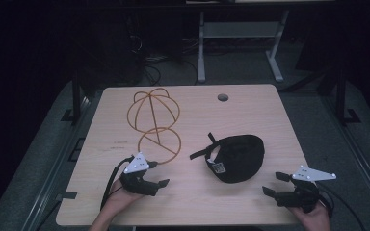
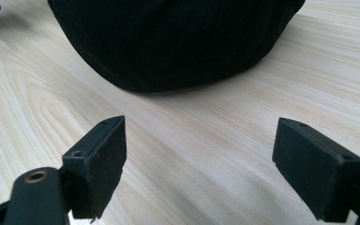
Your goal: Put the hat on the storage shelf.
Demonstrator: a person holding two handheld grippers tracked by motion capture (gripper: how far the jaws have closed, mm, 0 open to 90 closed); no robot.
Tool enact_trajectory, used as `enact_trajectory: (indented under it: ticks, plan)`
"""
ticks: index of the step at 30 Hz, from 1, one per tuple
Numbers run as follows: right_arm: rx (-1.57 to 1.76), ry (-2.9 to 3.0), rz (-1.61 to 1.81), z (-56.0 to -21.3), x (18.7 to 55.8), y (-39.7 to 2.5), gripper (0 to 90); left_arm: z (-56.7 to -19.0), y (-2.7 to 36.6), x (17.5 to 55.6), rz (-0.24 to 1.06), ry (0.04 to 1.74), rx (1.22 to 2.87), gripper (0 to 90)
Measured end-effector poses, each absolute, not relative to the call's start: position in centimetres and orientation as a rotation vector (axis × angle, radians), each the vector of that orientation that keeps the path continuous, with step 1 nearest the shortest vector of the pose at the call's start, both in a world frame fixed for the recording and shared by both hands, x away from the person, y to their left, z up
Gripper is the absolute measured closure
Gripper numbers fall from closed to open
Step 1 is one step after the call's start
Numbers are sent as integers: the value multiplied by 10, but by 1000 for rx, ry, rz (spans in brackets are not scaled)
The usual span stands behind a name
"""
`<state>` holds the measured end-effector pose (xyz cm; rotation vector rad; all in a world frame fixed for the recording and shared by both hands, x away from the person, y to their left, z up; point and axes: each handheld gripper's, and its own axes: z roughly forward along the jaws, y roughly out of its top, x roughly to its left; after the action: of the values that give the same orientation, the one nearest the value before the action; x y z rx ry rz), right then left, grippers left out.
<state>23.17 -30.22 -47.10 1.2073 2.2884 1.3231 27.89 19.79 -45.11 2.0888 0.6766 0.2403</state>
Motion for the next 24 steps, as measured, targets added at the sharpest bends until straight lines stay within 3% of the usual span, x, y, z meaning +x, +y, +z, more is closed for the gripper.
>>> enact_trajectory:
  ticks: [24]
  plan:
    - [1192, 2298, 1316, -470, 230, -294, 175, -434, 176, 273, 181, 582, 2057, 227]
